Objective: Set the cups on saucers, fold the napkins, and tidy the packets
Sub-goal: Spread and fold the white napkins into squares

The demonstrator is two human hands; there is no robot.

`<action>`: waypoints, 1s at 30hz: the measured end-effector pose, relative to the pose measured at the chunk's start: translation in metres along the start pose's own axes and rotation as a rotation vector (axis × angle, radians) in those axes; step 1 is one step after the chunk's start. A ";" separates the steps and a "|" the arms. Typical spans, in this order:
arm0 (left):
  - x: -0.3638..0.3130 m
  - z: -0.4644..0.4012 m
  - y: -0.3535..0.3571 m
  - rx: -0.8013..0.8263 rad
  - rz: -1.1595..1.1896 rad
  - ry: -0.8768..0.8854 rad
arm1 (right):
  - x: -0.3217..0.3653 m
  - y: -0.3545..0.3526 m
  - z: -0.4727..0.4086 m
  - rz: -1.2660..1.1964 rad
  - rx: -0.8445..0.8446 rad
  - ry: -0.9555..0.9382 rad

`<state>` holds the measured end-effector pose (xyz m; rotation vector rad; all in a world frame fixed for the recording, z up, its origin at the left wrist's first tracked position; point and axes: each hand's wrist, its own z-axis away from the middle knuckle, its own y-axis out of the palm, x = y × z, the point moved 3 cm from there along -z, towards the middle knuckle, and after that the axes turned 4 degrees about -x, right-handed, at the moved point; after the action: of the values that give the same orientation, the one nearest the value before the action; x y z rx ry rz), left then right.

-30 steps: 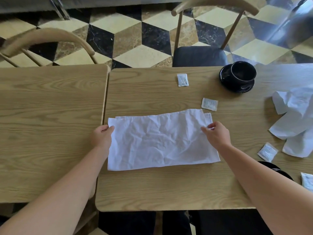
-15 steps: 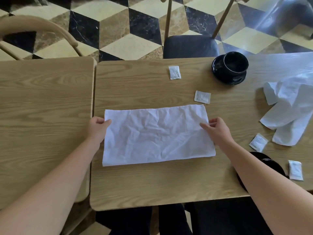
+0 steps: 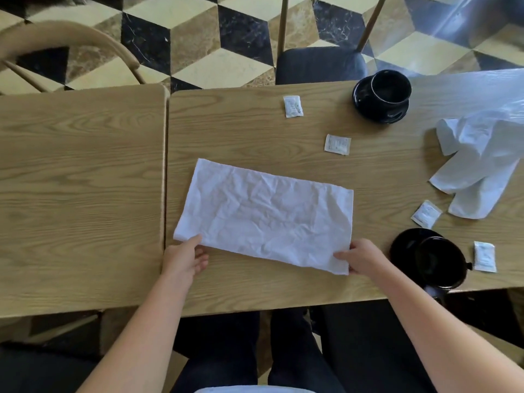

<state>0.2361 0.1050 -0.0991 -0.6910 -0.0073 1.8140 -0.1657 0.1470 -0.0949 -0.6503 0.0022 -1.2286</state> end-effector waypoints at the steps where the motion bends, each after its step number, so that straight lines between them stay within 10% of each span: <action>1: -0.002 0.003 0.006 0.040 0.040 -0.001 | -0.007 0.007 0.010 -0.031 0.055 0.048; 11: -0.100 0.005 0.068 0.235 0.189 0.352 | -0.023 0.126 0.102 -0.388 0.363 0.329; 16: -0.071 -0.007 0.048 0.193 -0.012 0.158 | 0.021 0.136 0.104 0.213 0.675 0.215; 23: -0.005 0.015 0.049 0.290 -0.215 0.083 | 0.130 0.055 0.013 0.272 -0.161 -0.445; 30: -0.018 0.018 0.048 0.216 -0.104 0.158 | 0.158 0.072 -0.009 0.186 -0.029 -0.336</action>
<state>0.1898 0.0781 -0.0921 -0.6648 0.2497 1.6284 -0.0499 0.0186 -0.0822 -0.8563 -0.1960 -0.9309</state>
